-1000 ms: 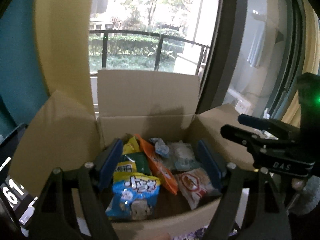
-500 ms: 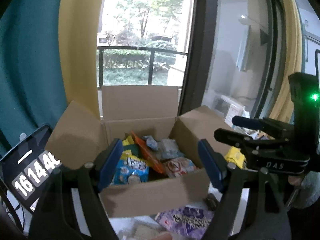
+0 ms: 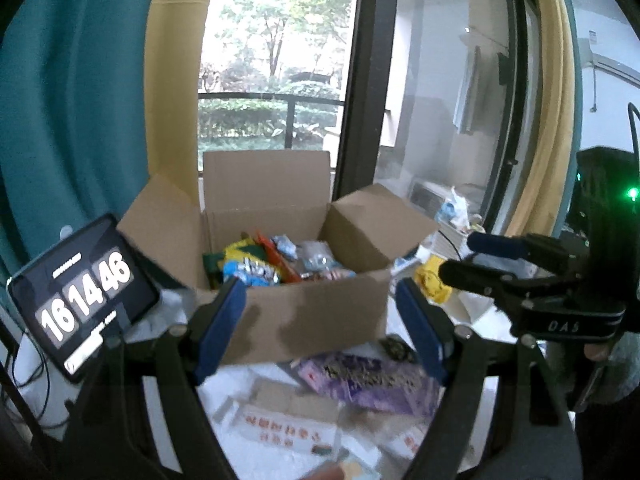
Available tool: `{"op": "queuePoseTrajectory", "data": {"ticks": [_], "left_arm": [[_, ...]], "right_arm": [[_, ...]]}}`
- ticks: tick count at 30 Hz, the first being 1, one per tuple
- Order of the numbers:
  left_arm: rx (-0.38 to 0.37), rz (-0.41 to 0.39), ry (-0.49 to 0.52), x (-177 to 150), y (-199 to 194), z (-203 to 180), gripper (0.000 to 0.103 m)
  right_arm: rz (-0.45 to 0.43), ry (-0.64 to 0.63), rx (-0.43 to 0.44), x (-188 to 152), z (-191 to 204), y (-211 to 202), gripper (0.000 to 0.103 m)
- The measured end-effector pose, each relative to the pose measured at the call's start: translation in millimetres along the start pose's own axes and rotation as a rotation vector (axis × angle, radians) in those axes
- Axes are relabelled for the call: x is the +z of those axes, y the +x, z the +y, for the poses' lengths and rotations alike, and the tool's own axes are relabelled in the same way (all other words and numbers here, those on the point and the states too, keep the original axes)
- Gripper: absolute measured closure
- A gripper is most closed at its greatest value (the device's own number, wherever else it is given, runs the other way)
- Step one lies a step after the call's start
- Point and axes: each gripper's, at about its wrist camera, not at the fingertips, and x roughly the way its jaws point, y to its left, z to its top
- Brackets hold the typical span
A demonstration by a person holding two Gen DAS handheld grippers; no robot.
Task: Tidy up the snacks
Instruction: 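Withdraw both grippers from the box back toward the table, then grasp the yellow-black snack bag with the right gripper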
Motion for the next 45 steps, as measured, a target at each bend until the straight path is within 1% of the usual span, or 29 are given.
{"op": "queuePoseTrajectory", "data": {"ticks": [7, 13, 17, 21, 24, 34, 38, 41, 45], "left_arm": [[-0.004, 0.019, -0.020, -28.3, -26.2, -1.2, 0.024], [-0.003, 0.028, -0.004, -48.2, -49.0, -6.5, 0.024], [0.000, 0.049, 0.002, -61.2, -54.8, -8.9, 0.024], [-0.004, 0.086, 0.003, -81.0, -58.3, -11.9, 0.024], [-0.009, 0.122, -0.024, -96.1, -58.2, -8.6, 0.024], [-0.001, 0.223, -0.077, -150.0, -61.4, -5.7, 0.024], [0.000, 0.271, -0.085, -171.7, -60.4, -8.0, 0.024], [0.016, 0.291, -0.081, -183.2, -59.2, -9.1, 0.024], [0.015, 0.327, -0.112, -196.8, -55.2, -4.6, 0.024]], "right_arm": [[0.023, -0.014, 0.011, -31.2, 18.1, -25.5, 0.031], [0.046, -0.019, 0.016, -54.9, 27.7, -42.9, 0.031], [0.062, -0.009, 0.021, -68.5, 31.2, -50.4, 0.031], [0.086, 0.017, 0.032, -87.2, 31.9, -54.7, 0.031], [0.116, 0.066, 0.060, -104.7, 31.5, -53.7, 0.031], [0.232, 0.155, 0.096, -165.5, 35.8, -50.2, 0.031], [0.295, 0.150, 0.121, -191.2, 46.0, -47.7, 0.031], [0.347, 0.144, 0.142, -208.3, 54.2, -43.5, 0.031], [0.399, 0.154, 0.151, -227.8, 58.6, -38.8, 0.031]]}}
